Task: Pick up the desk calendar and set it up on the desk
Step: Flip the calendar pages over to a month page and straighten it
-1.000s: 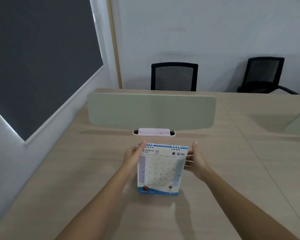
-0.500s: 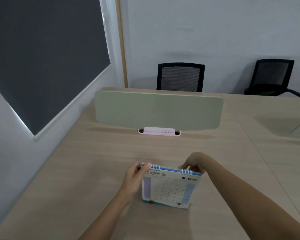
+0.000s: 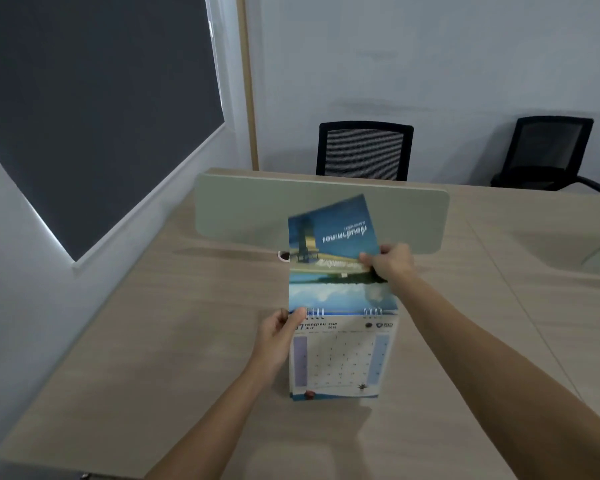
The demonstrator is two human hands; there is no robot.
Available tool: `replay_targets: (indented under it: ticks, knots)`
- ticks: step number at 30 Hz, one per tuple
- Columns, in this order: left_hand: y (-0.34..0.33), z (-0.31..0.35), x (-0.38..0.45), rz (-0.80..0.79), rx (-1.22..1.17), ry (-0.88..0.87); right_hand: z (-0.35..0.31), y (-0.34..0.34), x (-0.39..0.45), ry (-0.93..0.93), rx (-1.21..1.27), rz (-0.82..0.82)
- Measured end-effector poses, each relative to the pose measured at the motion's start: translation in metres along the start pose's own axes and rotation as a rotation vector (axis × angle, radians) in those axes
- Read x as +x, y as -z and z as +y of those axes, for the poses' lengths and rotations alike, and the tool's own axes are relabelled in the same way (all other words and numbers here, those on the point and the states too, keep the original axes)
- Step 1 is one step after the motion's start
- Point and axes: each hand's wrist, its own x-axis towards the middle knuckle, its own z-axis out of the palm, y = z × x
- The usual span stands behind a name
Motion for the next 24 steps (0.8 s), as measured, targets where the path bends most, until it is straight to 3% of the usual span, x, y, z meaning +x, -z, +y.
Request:
replay_targets:
  ticks: [3, 5, 8, 10, 12, 15, 20, 24]
  knots:
    - [-0.001, 0.003, 0.015, 0.022, 0.051, 0.019, -0.022, 0.008, -0.005, 0.178, 0.068, 0.079]
    - [-0.003, 0.005, 0.026, 0.051, 0.078, 0.041, -0.033, 0.012, -0.014, 0.283, 0.15, 0.044]
    - [-0.004, 0.016, 0.033, 0.056, 0.072, 0.079, -0.033, 0.032, -0.032, 0.415, 0.278, -0.198]
    - [0.0, 0.023, 0.036, 0.008, 0.025, 0.091, -0.023, 0.056, -0.046, 0.474, 0.187, -0.419]
    - [0.008, 0.024, 0.043, -0.091, -0.083, 0.159, -0.001, 0.079, -0.049, 0.481, -0.129, -0.564]
    - [0.013, 0.025, 0.051, -0.185, -0.148, 0.214, 0.039, 0.088, -0.04, 0.429, -0.578, -0.61]
    - [0.006, 0.025, 0.057, -0.22, -0.139, 0.218, 0.08, 0.065, -0.037, 0.409, -0.437, -0.543]
    - [0.008, 0.027, 0.058, -0.195, -0.082, 0.203, 0.09, 0.048, -0.044, 0.278, -0.208, -0.543]
